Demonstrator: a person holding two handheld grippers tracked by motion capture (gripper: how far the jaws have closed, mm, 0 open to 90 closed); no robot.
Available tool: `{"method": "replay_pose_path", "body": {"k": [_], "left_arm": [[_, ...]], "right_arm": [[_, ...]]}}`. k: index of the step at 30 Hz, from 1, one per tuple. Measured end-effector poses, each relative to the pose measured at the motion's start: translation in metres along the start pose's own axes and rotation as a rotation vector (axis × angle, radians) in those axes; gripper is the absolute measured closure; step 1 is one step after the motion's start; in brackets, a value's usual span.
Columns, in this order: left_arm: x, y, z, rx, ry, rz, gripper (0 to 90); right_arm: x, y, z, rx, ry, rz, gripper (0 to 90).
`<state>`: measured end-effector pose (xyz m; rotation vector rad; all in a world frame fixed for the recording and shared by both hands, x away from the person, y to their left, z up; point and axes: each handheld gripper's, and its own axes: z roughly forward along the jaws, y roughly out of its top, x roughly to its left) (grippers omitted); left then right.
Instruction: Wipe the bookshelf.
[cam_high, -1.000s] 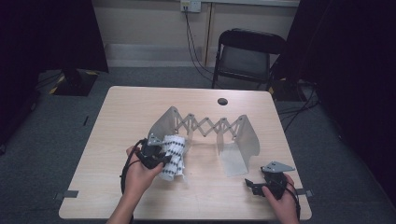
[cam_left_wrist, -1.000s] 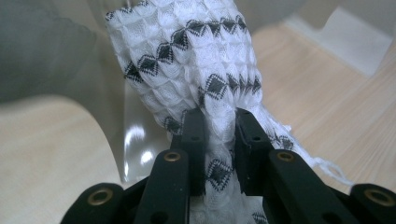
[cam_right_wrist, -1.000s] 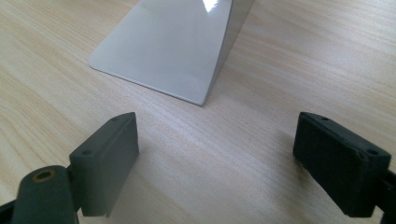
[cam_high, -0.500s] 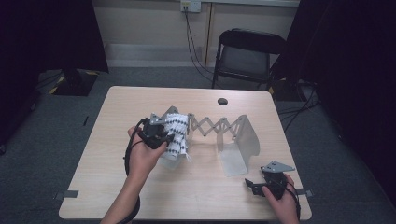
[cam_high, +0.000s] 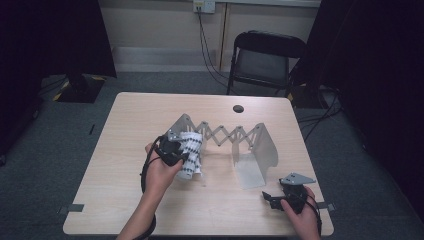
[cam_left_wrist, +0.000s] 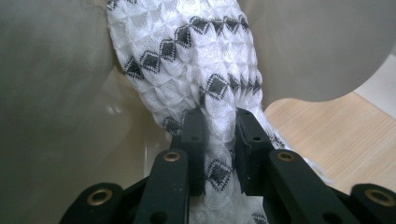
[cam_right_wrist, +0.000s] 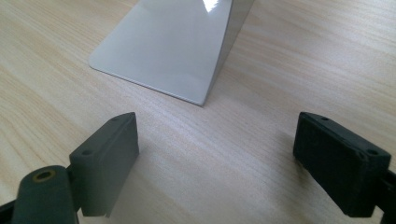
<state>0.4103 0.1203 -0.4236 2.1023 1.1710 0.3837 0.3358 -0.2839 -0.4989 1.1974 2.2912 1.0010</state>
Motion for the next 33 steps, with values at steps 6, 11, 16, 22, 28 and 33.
{"method": "replay_pose_path", "body": {"k": [6,11,16,22,28,33], "left_arm": [[0.001,-0.009,0.012,0.036,-0.005,-0.010,76.2],[-0.001,-0.020,0.023,0.068,-0.007,-0.012,76.3],[-0.001,-0.027,0.027,0.100,0.003,0.012,76.3],[-0.008,-0.016,0.011,0.045,-0.006,0.016,76.3],[-0.012,0.016,-0.021,-0.042,0.027,0.075,76.2],[-0.013,0.039,-0.029,-0.071,0.040,0.077,76.0]], "right_arm": [[0.000,0.000,0.000,-0.001,0.001,-0.001,13.5],[0.000,0.000,0.000,-0.001,0.001,-0.001,13.5],[0.000,0.000,0.000,-0.001,0.001,-0.001,13.5],[0.000,0.000,0.000,-0.001,0.000,0.000,13.5],[0.000,0.000,0.000,-0.001,0.001,-0.001,13.5],[0.000,0.000,0.000,0.000,0.000,0.000,13.5]]}}
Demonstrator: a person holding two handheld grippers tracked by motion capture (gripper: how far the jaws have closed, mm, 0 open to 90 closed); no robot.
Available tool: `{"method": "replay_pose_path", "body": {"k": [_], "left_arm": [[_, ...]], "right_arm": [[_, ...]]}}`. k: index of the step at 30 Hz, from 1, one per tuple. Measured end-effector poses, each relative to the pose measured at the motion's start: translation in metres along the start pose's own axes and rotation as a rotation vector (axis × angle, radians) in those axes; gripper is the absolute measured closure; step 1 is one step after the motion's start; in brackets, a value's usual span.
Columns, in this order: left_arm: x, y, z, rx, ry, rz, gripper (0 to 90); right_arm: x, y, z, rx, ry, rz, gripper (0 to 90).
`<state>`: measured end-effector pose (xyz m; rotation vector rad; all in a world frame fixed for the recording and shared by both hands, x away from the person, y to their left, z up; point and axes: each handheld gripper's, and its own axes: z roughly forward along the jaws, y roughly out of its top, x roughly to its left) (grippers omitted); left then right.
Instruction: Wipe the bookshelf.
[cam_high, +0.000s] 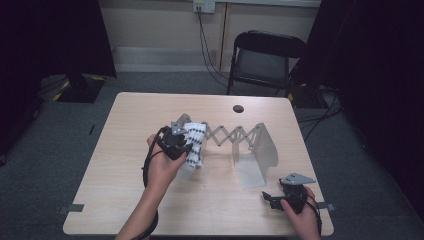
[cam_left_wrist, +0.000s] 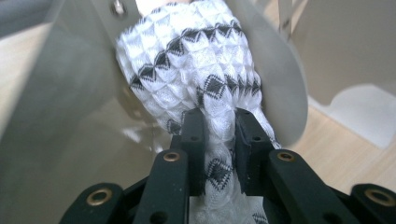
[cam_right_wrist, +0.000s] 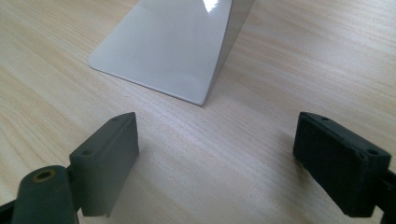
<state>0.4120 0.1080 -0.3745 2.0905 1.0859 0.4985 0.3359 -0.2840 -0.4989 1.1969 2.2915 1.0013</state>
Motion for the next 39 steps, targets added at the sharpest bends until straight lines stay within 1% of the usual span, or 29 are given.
{"method": "replay_pose_path", "body": {"k": [2,3,4,5,6,7,8,11,12,13,15,17,18,21,22,25,26,29,30,33,34,36,38,39], "left_arm": [[0.001,0.002,0.005,0.001,0.003,-0.010,75.9],[0.001,0.002,0.005,0.001,0.003,-0.010,75.9],[0.002,0.000,0.010,0.007,0.009,-0.017,75.9],[0.003,-0.001,0.012,0.008,0.006,-0.022,75.9],[0.002,-0.003,0.014,0.013,0.009,-0.021,75.9],[0.003,-0.004,0.015,0.025,0.012,-0.010,75.9],[0.003,-0.004,0.015,0.025,0.012,-0.010,75.9],[0.003,-0.010,0.020,0.031,0.006,-0.029,75.9],[0.003,-0.010,0.020,0.031,0.006,-0.029,75.9],[0.002,-0.013,0.021,0.044,0.008,-0.036,75.9],[0.002,-0.014,0.023,0.042,0.007,-0.043,75.9],[0.002,-0.019,0.027,0.059,0.004,-0.039,75.9],[0.002,-0.022,0.029,0.058,0.003,-0.049,75.9],[0.003,-0.026,0.032,0.069,-0.002,-0.054,76.0],[0.003,-0.029,0.035,0.078,-0.002,-0.054,76.0],[0.002,-0.032,0.038,0.081,0.004,-0.052,76.0],[0.002,-0.034,0.040,0.092,0.001,-0.051,76.0],[0.001,-0.037,0.043,0.098,-0.001,-0.054,76.0],[0.001,-0.041,0.045,0.108,0.000,-0.054,76.0],[0.000,-0.046,0.048,0.112,-0.004,-0.058,76.1],[-0.001,-0.050,0.051,0.123,-0.003,-0.056,76.1],[-0.001,-0.052,0.052,0.129,-0.001,-0.054,76.1],[-0.002,-0.057,0.054,0.136,-0.010,-0.056,76.1],[-0.002,-0.057,0.054,0.136,-0.010,-0.056,76.2]], "right_arm": [[0.000,0.000,0.000,0.000,0.000,0.000,13.5],[0.000,0.000,0.000,0.000,0.000,0.000,13.5],[0.000,0.000,0.000,0.000,0.001,-0.001,13.5],[0.000,0.000,0.000,0.000,0.001,-0.001,13.5],[0.000,0.000,0.000,0.000,0.001,-0.001,13.5],[0.000,0.000,0.000,0.000,0.002,-0.002,13.5],[0.000,0.000,0.000,0.000,0.002,-0.002,13.5],[0.000,0.000,0.000,0.000,0.003,-0.003,13.5],[0.000,0.000,0.000,0.000,0.003,-0.003,13.5],[0.000,0.000,0.000,0.000,0.003,-0.003,13.5],[0.000,0.000,0.000,0.000,0.003,-0.003,13.5],[0.000,0.000,0.000,0.000,0.004,-0.004,13.5],[0.000,0.000,0.000,0.000,0.003,-0.003,13.5],[0.000,0.000,0.000,0.000,0.004,-0.004,13.5],[0.000,0.000,0.000,0.000,0.003,-0.003,13.5],[0.000,0.000,0.000,0.000,0.003,-0.003,13.5],[0.000,0.000,0.000,0.000,0.004,-0.004,13.5],[0.000,0.000,0.000,0.000,0.004,-0.004,13.5],[0.000,0.000,0.000,0.000,0.004,-0.004,13.5],[0.000,0.000,0.000,0.000,0.003,-0.003,13.5],[0.000,0.000,0.000,0.000,0.004,-0.004,13.5],[0.000,0.000,0.000,0.000,0.004,-0.004,13.5],[0.000,0.000,0.000,0.000,0.003,-0.003,13.5],[0.000,0.000,0.000,0.000,0.003,-0.003,13.5]]}}
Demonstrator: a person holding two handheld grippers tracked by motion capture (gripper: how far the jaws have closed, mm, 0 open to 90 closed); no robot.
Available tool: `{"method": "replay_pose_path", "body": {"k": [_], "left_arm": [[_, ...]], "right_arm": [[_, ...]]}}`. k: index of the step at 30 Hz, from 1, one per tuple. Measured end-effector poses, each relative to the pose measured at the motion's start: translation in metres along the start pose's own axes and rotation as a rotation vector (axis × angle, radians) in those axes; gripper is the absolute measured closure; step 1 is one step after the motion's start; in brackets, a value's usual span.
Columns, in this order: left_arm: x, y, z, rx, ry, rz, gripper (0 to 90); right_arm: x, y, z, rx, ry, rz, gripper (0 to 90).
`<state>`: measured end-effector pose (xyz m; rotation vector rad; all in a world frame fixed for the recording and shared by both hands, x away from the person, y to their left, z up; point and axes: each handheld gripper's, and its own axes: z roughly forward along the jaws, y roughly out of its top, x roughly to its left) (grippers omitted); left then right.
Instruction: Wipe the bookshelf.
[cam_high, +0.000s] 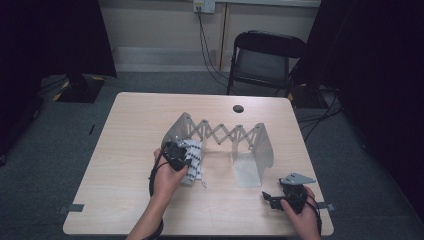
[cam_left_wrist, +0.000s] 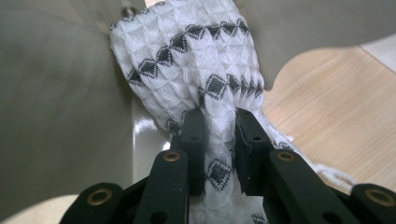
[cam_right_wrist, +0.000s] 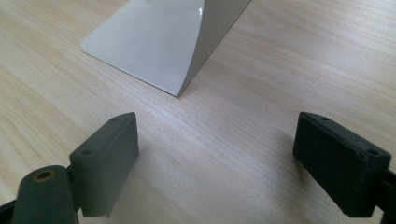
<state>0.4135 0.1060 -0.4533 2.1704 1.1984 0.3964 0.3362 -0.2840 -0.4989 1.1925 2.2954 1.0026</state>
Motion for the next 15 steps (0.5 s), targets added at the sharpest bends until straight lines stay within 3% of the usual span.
{"method": "replay_pose_path", "body": {"k": [11,15], "left_arm": [[0.003,-0.014,0.008,0.032,0.000,-0.007,76.5],[0.003,-0.019,0.009,0.013,-0.008,-0.021,76.7]], "right_arm": [[0.000,0.000,0.000,-0.001,0.000,-0.001,13.5],[0.000,0.000,0.000,-0.001,0.000,-0.001,13.5]]}}
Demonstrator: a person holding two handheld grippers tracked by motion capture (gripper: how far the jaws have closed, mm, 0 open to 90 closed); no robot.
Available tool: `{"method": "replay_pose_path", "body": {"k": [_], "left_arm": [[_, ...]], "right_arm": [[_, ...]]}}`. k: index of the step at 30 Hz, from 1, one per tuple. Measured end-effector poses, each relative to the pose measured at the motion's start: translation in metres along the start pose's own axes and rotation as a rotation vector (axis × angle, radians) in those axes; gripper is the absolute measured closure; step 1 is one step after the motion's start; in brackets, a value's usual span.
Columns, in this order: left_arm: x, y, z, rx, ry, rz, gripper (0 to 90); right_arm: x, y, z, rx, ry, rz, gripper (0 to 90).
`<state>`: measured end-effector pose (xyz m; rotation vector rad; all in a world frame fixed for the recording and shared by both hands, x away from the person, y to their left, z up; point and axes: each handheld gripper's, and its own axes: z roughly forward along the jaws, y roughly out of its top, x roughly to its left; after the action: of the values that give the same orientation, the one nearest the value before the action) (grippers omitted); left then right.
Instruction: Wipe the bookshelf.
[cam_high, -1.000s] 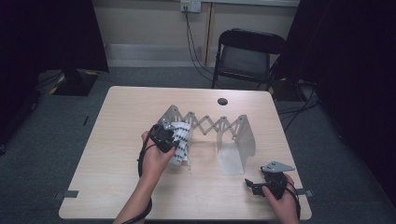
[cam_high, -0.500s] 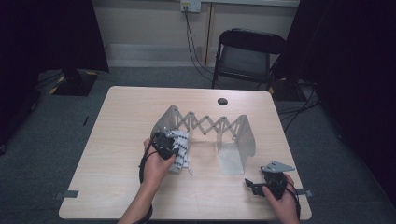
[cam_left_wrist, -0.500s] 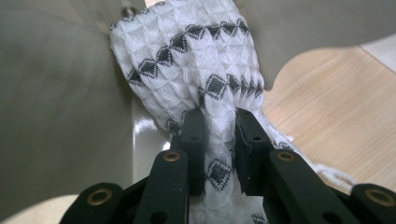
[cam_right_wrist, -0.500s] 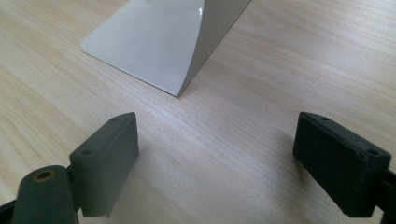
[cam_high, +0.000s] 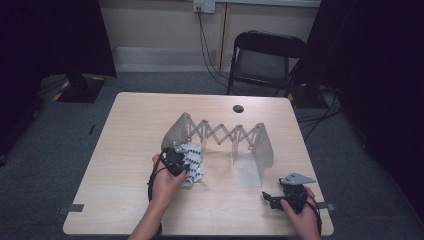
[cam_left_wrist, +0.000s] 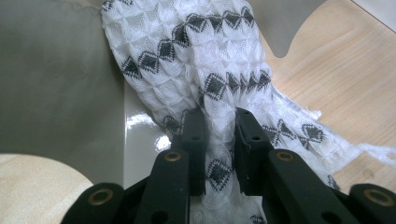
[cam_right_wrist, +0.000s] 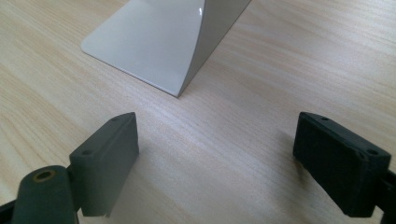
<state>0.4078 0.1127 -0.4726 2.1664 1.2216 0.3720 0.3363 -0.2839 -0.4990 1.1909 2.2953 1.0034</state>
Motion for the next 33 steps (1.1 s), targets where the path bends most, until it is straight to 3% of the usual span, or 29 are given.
{"method": "replay_pose_path", "body": {"k": [13,23,29,31,33], "left_arm": [[-0.003,-0.005,-0.012,-0.025,-0.052,0.009,76.5],[-0.001,-0.020,-0.038,-0.048,-0.087,0.021,76.5],[0.013,-0.038,-0.049,-0.040,-0.087,0.007,76.5],[0.020,-0.044,-0.052,-0.039,-0.107,-0.010,76.5],[0.025,-0.049,-0.057,-0.032,-0.094,-0.007,76.5]], "right_arm": [[0.000,0.000,0.000,0.000,0.000,0.000,13.5],[0.000,0.000,0.000,0.000,0.000,0.000,13.5],[0.000,0.000,0.000,0.000,0.000,0.000,13.5],[0.000,0.000,0.000,0.000,0.000,0.000,13.5],[0.000,0.000,0.000,0.000,0.000,0.000,13.5]]}}
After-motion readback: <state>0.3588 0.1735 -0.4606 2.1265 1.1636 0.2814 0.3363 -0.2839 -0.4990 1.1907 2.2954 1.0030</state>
